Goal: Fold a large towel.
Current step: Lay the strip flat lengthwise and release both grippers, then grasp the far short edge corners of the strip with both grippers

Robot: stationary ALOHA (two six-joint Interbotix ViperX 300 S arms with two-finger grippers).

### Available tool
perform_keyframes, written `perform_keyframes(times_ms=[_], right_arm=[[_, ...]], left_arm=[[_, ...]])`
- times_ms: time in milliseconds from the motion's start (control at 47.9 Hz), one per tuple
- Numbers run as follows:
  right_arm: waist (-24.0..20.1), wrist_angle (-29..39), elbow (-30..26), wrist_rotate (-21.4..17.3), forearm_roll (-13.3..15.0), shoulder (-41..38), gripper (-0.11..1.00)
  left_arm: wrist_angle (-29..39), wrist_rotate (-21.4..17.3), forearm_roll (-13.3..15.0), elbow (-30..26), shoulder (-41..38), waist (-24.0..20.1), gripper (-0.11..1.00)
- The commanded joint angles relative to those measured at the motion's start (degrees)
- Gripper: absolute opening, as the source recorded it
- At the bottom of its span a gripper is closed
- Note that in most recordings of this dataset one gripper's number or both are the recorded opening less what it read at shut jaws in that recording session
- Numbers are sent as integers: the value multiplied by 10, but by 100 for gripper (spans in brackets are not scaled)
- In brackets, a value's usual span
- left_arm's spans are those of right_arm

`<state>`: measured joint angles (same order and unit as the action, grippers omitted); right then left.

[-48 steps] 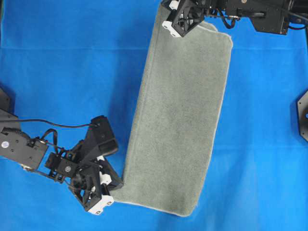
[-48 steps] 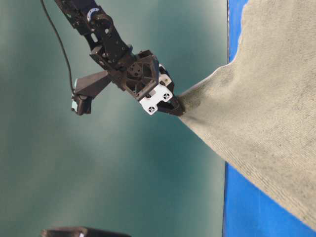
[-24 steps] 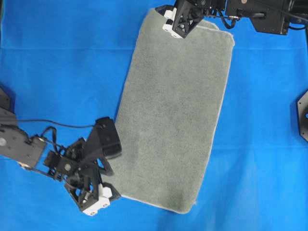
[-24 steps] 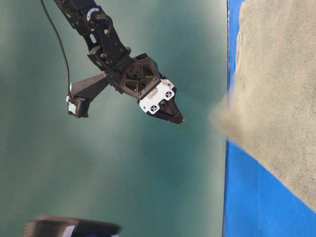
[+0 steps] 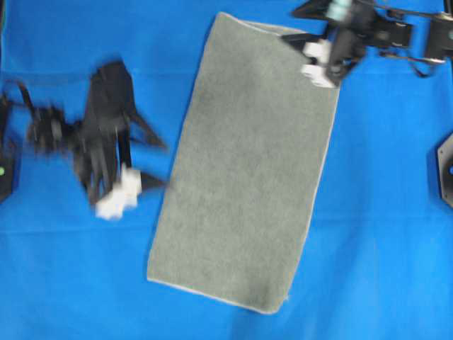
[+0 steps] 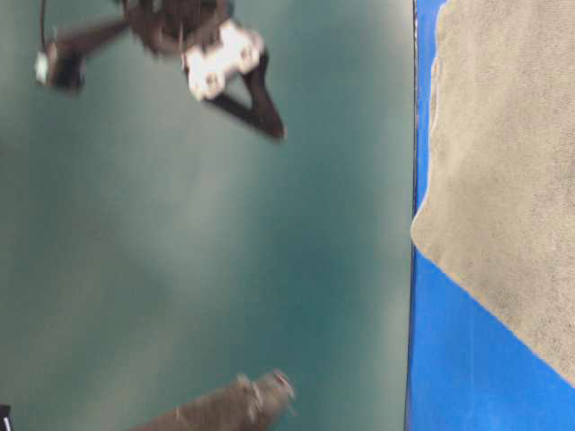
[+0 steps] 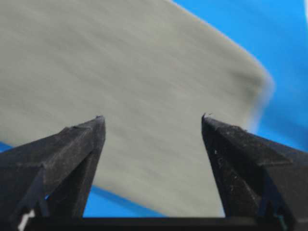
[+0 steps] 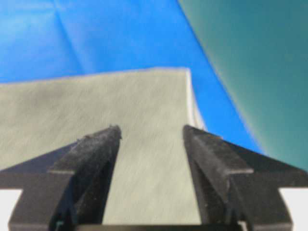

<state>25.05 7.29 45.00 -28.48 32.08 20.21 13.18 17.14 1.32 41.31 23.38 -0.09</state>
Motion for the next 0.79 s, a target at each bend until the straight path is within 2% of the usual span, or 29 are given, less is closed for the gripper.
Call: perform_keyframes(times_ms=[0, 167, 251, 334, 459, 543, 773], right_arm=[[-11, -13, 47, -16, -6, 78, 58], [-43, -12, 122, -57, -7, 207, 58], [-42, -6, 142, -71, -7, 245, 58], [-34, 11, 149, -79, -7, 250, 58], [-13, 25, 145, -80, -4, 208, 58], [17, 23, 134, -79, -3, 152, 58], [76, 23, 76, -75, 30, -19, 58]], left_arm=[[-43, -50, -2, 6, 29, -55, 75], [-132, -142, -1, 37, 56, -105, 75], [-167, -163, 2, 51, 52, -136, 75], [-184, -164, 2, 55, 32, -167, 74], [-208, -165, 2, 45, -31, -207, 74], [-221, -168, 3, 28, -83, -230, 74], [-223, -172, 4, -61, -246, -271, 74]])
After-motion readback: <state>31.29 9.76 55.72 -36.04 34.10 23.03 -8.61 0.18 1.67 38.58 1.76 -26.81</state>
